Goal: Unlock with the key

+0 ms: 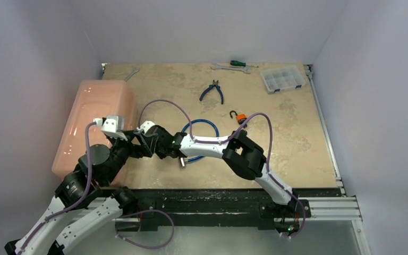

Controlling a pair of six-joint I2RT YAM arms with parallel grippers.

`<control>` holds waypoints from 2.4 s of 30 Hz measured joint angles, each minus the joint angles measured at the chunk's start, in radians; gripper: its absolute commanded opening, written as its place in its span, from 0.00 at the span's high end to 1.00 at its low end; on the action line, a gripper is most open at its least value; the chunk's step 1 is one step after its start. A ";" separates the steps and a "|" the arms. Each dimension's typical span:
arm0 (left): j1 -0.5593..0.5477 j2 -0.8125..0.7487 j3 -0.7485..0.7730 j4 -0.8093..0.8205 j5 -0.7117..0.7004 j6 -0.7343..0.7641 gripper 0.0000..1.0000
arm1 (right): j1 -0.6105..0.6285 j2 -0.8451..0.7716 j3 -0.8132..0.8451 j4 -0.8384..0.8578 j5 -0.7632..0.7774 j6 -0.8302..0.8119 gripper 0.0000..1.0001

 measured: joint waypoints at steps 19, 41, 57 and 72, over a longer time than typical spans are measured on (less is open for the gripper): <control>0.000 -0.001 0.000 0.000 -0.001 0.000 0.12 | -0.007 -0.074 -0.142 0.105 -0.014 0.064 1.00; 0.000 0.074 0.000 0.000 -0.001 -0.026 0.09 | -0.230 -0.491 -0.554 0.296 -0.314 0.517 1.00; 0.000 0.318 -0.042 0.154 0.195 -0.114 0.22 | -0.285 -1.013 -1.015 0.369 -0.084 0.907 1.00; 0.000 0.515 -0.150 0.556 0.491 -0.273 0.42 | -0.291 -1.518 -1.387 0.457 0.161 1.312 1.00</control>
